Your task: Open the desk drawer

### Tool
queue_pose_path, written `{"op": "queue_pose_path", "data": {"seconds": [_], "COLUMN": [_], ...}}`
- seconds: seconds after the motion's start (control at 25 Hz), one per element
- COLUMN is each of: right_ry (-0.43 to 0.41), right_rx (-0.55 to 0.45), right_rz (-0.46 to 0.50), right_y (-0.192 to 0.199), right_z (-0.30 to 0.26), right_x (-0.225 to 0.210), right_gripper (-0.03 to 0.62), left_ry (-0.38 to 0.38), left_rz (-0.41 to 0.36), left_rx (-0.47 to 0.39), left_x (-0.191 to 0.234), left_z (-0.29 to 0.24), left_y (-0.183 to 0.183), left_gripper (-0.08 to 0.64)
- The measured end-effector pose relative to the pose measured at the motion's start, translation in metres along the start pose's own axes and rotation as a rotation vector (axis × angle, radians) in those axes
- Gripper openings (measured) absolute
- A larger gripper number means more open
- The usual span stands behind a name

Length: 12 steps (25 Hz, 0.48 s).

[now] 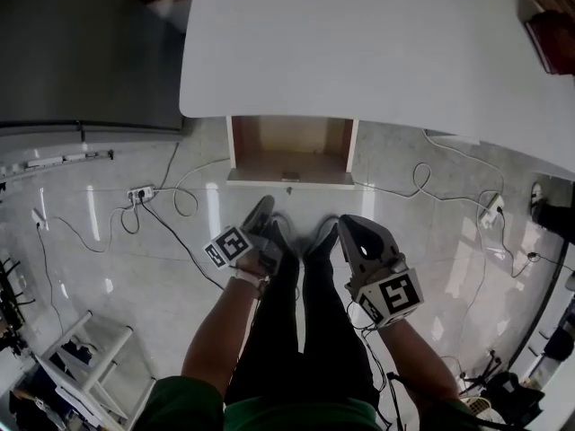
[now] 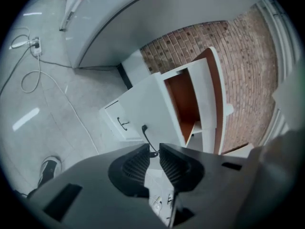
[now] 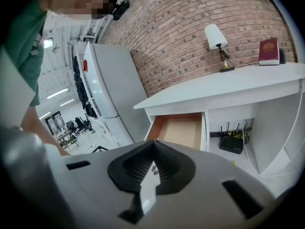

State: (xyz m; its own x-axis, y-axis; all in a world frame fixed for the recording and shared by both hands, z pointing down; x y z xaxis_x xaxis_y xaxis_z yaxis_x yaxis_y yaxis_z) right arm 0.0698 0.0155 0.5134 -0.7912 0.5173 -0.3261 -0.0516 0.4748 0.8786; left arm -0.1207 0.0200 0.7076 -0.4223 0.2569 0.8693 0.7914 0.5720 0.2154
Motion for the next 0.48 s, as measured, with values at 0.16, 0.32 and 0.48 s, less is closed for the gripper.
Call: {"op": "queue_pose_path", "data": {"seconds": [0.16, 0.32, 0.48], "right_ry": [-0.005, -0.015, -0.013], "right_rx": [-0.028, -0.092, -0.157], "right_rz": [0.025, 0.079, 0.163], "right_y": [-0.043, -0.105, -0.177], "right_z": [0.008, 0.011, 0.009], "right_x": [0.006, 0.021, 0.036], "right_gripper": [0.000, 0.000, 0.000], "left_ry": [-0.033, -0.039, -0.040], "left_rz": [-0.085, -0.288, -0.689], "left_rx": [-0.007, -0.035, -0.099], "left_x": [-0.041, -0.109, -0.214], "left_z": [0.042, 0.076, 0.095], "left_y": [-0.015, -0.051, -0.108], "left_gripper": [0.057, 0.046, 0.041]}}
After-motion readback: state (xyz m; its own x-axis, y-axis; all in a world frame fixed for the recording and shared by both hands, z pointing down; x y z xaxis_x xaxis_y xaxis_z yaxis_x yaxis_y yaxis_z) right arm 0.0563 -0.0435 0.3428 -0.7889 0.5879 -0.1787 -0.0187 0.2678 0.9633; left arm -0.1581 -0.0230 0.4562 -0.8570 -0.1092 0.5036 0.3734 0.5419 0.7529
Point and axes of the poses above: the fingertips, and each gripper's own axes: z backward along the fingers, x to its left, y out of its underside, the point moved 4 cm from there along z, backward along the fingers, and after that the axes turned 7 degrees about -x, right-handed, at the moved point
